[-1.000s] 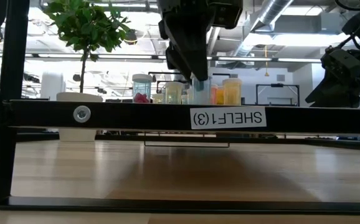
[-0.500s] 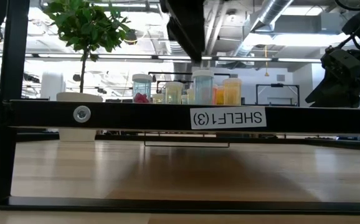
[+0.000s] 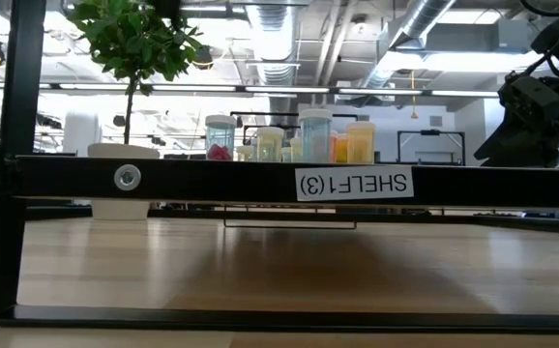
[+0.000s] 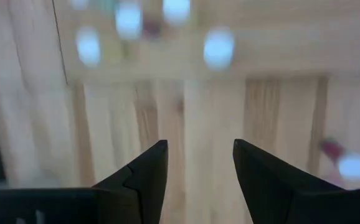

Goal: Pick and place medicine bottles onto shelf by color
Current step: Put the yellow pill bottle on the shelf

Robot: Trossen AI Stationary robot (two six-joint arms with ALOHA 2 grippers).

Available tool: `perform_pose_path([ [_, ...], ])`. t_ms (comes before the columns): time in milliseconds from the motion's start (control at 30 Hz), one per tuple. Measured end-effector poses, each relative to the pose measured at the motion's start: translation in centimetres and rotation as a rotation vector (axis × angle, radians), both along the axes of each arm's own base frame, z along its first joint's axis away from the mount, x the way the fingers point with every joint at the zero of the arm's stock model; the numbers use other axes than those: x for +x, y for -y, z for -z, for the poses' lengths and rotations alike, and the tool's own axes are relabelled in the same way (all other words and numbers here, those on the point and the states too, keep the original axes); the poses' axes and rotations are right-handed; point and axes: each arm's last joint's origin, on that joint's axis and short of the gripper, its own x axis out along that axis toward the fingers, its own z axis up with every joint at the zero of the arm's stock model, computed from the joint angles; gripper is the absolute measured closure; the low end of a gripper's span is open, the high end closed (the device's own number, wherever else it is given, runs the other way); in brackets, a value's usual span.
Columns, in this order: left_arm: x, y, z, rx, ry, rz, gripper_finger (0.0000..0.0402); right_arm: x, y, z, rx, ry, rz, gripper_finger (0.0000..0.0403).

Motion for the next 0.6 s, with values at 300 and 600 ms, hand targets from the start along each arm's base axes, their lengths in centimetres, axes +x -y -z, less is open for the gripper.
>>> perform_pose_path([
  [300, -8.9, 1.6, 3.8, -0.303, 0.106, -0.175, 0.0232, 0.0, 0.0, 0.0, 0.0, 0.0, 0.0, 0.0168],
  [600, -12.5, 3.6, 6.4, -0.414, 0.221, -0.06, 0.0232, 0.0, 0.0, 0.0, 0.0, -0.001, 0.0, 0.0168],
])
